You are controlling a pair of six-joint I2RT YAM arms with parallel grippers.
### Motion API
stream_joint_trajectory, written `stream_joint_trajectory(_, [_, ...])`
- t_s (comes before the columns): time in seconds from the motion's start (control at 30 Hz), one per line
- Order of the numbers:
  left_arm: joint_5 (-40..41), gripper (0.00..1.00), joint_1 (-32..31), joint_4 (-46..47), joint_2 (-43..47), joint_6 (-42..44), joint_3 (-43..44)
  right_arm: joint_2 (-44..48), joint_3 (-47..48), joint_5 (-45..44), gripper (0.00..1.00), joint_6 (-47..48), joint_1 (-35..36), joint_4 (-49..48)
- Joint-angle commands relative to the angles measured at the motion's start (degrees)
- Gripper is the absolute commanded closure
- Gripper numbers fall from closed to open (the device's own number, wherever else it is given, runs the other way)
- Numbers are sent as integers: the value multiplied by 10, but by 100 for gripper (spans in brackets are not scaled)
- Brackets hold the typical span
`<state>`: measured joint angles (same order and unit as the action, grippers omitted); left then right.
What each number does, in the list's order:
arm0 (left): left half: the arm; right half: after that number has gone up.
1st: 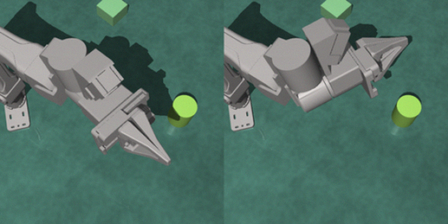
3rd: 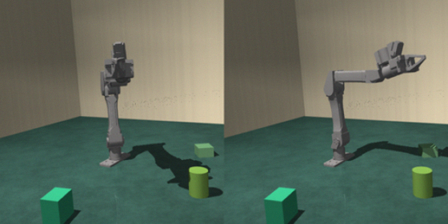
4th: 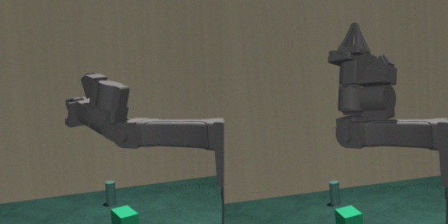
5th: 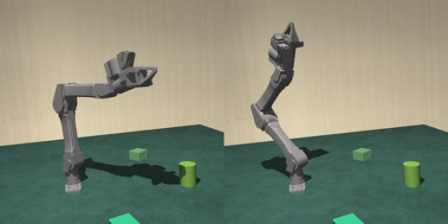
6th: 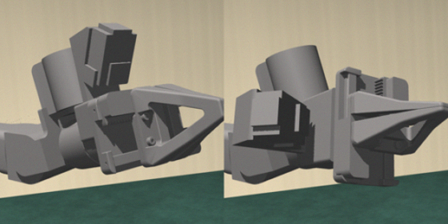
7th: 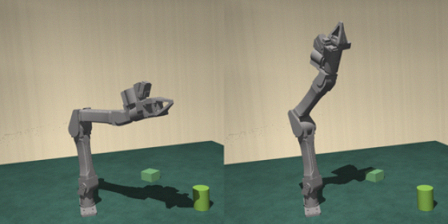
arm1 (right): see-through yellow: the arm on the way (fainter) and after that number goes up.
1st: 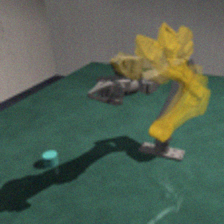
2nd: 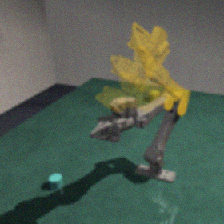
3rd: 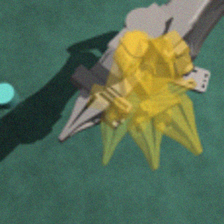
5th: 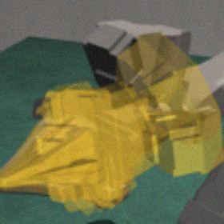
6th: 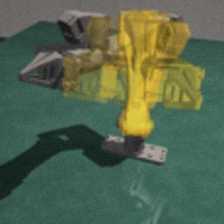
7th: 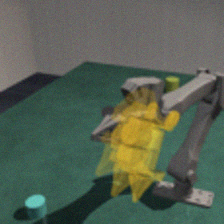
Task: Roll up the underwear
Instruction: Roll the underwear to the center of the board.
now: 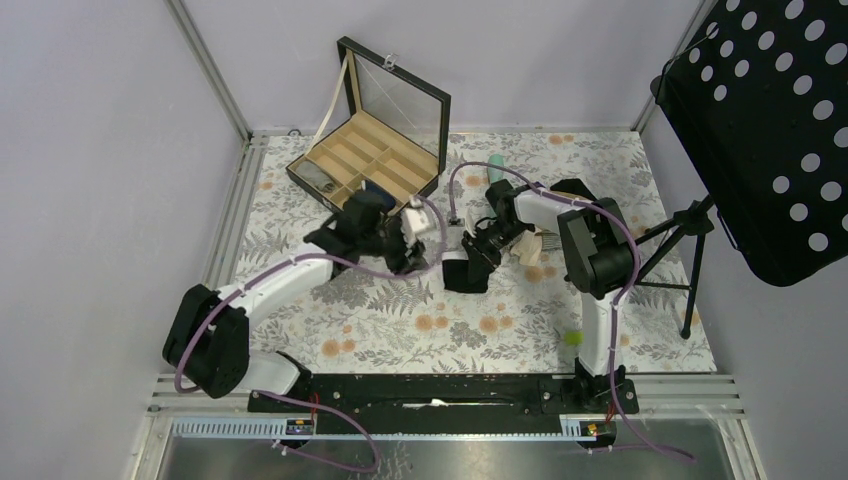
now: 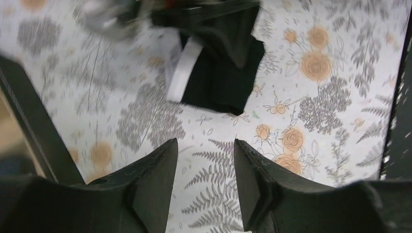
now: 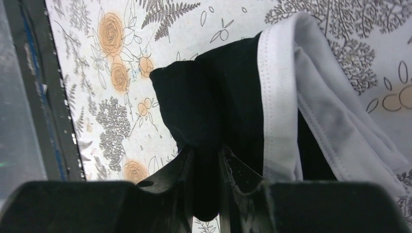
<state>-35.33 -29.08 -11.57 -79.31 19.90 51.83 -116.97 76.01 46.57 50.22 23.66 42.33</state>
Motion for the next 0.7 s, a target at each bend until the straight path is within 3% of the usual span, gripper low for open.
stream_joint_trajectory(0.0, [72, 48, -88, 47, 4, 194, -18, -51, 13, -30, 89, -29, -16, 48])
stream_joint_trajectory(0.27, [95, 48, -197, 109, -105, 319, -11, -105, 54, -58, 86, -94, -18, 46])
stream_joint_trajectory(0.67, [199, 48, -228, 193, -222, 400, -23, -108, 55, -58, 85, -97, -20, 46])
